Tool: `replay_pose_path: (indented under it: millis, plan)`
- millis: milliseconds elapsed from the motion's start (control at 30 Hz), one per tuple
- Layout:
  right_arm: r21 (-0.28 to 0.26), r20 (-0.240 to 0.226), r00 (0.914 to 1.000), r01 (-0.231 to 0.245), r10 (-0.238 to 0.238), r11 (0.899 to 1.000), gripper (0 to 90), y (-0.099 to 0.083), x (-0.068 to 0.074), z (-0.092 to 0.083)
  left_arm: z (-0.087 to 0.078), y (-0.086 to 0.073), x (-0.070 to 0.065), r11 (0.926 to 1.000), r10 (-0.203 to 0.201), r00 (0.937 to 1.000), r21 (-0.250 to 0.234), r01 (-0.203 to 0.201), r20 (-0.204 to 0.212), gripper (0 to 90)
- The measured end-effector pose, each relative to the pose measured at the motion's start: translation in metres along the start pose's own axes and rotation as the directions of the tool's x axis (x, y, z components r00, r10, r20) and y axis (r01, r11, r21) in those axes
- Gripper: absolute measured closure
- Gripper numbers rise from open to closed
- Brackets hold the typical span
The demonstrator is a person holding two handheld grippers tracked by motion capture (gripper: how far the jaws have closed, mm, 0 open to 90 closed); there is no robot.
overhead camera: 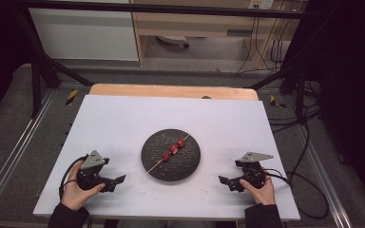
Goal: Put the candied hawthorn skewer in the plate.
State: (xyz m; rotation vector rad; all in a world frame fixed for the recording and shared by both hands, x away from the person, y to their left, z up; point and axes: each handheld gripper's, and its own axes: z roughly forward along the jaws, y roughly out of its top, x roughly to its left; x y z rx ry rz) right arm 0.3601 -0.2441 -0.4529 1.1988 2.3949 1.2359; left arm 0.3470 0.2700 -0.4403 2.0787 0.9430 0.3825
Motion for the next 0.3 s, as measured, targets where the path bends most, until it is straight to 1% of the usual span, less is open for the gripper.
replay_pose_path:
  millis: [100,133,233,300]
  plan:
    - [0.01,0.003,1.0,0.0,0.0,1.0,0.7,-0.0007,0.0007,0.0009,-0.0018,-0.0059,0.0032,1.0,-0.005,1.0,-0.007,0.005,0.007,5.1]
    - [0.011,0.003,1.0,0.005,-0.005,1.0,0.7,-0.0009,0.0005,0.0011,-0.0021,-0.0075,0.0037,1.0,-0.005,1.0,-0.008,0.005,0.004,5.1]
    - [0.012,0.001,1.0,-0.001,0.001,1.0,0.7,-0.0008,0.0009,0.0006,-0.0014,-0.0108,0.0054,1.0,-0.002,1.0,-0.001,0.002,-0.003,5.1]
    - [0.007,0.002,1.0,0.003,-0.003,1.0,0.7,-0.0008,0.0005,0.0004,-0.0013,-0.0114,0.0057,1.0,-0.007,1.0,-0.001,0.007,-0.003,5.3]
